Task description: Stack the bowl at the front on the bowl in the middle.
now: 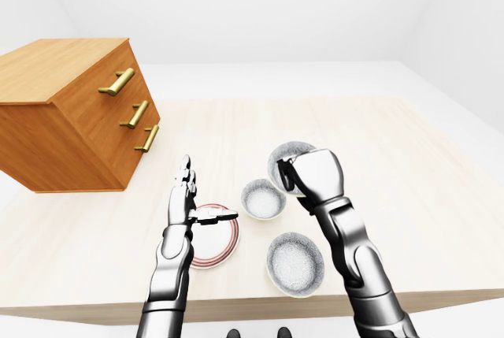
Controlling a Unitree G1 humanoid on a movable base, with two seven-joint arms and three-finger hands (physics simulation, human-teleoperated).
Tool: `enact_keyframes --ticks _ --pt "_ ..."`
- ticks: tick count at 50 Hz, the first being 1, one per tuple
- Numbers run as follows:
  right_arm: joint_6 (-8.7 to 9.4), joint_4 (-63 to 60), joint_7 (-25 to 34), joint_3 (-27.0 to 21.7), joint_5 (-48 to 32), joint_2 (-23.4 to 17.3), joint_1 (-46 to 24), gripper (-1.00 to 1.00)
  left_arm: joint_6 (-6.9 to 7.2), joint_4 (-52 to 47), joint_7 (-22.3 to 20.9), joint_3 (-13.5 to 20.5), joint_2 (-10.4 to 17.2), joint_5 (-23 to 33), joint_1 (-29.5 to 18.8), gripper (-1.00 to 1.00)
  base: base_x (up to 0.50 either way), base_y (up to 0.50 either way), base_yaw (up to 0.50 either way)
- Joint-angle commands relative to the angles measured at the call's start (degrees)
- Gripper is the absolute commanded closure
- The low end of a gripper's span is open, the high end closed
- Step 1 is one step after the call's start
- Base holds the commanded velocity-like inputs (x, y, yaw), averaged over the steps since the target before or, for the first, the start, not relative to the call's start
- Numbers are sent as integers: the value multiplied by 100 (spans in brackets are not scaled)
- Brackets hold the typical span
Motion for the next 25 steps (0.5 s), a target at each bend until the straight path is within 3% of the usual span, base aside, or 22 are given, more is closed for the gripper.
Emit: enact_keyframes --ticks 1,15,25 --pt "0 154 -364 193 -271 131 58 100 14 -33 4 -2 -3 5 16 -100 0 0 0" --pt "0 316 -366 315 -289 253 -108 100 -32 27 -2 8 4 -1 4 -100 0 0 0" --pt "0 413 -390 414 -331 325 -133 100 22 -24 -4 2 2 1 9 -100 0 0 0"
